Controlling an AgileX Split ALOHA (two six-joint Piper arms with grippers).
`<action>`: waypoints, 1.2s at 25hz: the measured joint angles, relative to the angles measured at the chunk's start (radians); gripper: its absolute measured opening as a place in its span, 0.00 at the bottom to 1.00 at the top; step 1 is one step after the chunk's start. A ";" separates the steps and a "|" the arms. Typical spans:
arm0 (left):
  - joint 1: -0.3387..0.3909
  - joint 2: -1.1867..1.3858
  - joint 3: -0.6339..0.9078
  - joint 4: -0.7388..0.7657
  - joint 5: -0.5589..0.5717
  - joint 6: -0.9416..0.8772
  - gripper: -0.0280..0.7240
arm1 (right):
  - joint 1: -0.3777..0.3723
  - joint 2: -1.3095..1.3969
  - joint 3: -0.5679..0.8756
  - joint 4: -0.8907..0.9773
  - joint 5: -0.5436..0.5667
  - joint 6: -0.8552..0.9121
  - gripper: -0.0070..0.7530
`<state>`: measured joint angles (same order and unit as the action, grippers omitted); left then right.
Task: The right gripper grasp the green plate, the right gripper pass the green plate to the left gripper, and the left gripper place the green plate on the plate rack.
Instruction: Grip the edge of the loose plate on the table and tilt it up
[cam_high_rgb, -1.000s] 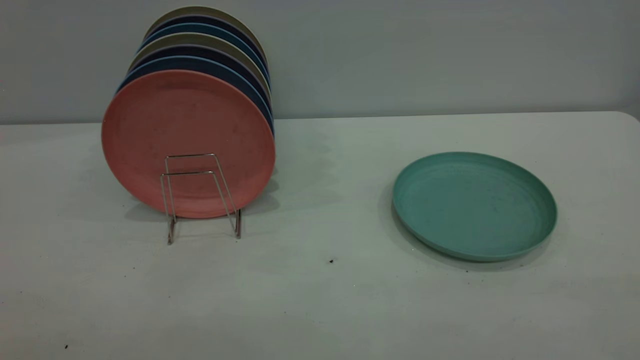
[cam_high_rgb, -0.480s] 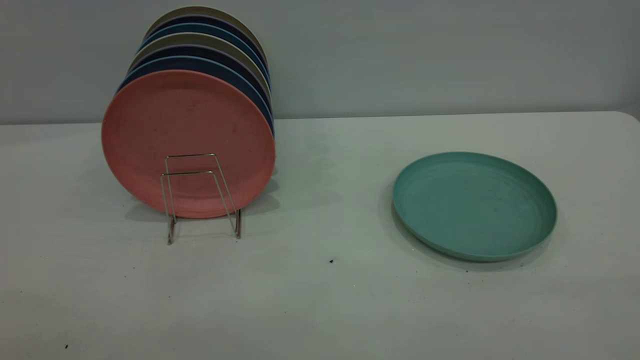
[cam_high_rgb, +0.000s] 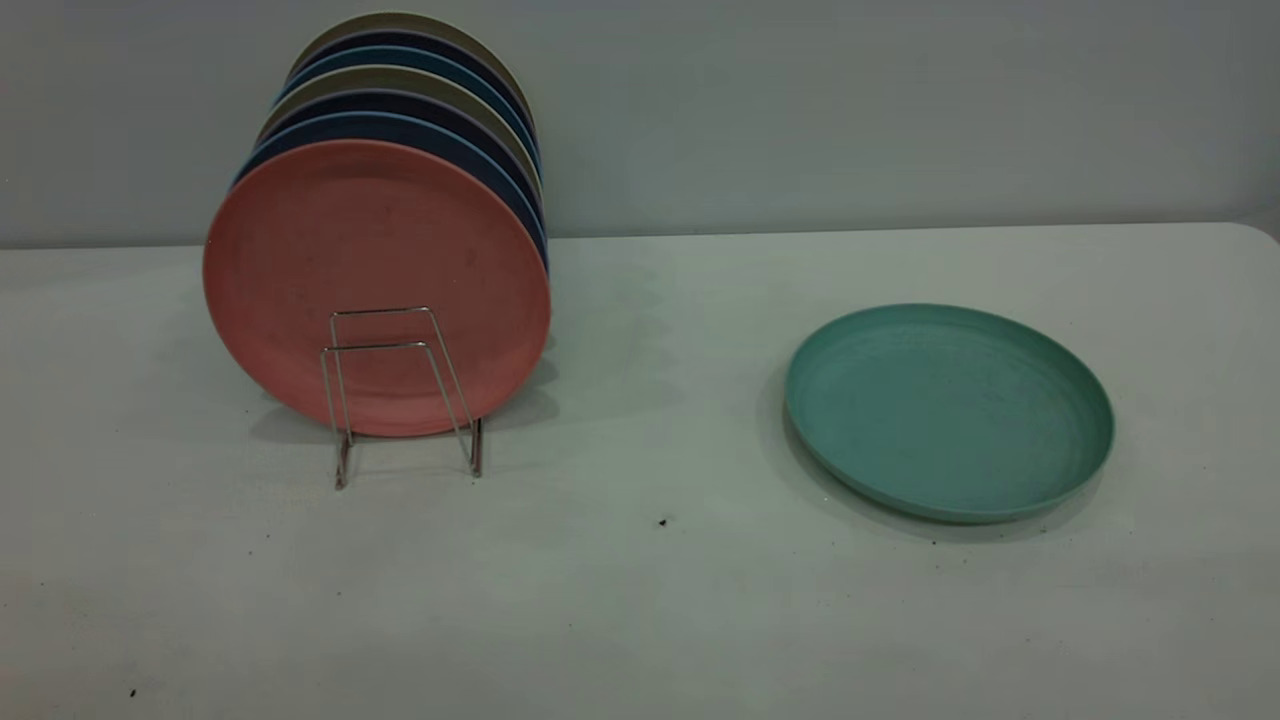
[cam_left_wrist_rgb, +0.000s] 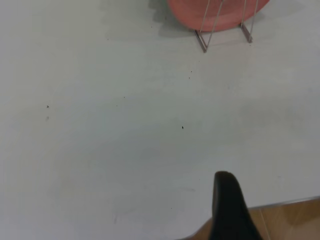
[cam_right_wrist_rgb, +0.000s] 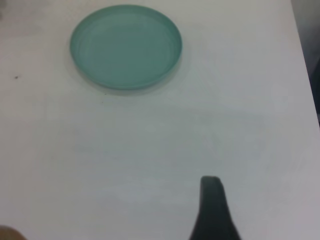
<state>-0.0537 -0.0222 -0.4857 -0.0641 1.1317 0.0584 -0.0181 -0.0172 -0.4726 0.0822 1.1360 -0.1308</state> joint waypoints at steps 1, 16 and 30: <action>0.000 0.000 0.000 0.000 0.000 0.000 0.65 | 0.000 0.000 0.000 0.000 0.000 0.000 0.73; 0.000 0.004 -0.015 -0.026 -0.133 -0.005 0.65 | 0.000 0.004 -0.018 0.003 -0.097 0.000 0.70; 0.000 0.481 -0.015 -0.274 -0.527 0.099 0.65 | 0.000 0.628 -0.019 0.588 -0.464 -0.464 0.70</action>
<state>-0.0537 0.4589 -0.5005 -0.3381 0.6044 0.1576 -0.0181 0.6105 -0.4914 0.6698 0.6718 -0.5946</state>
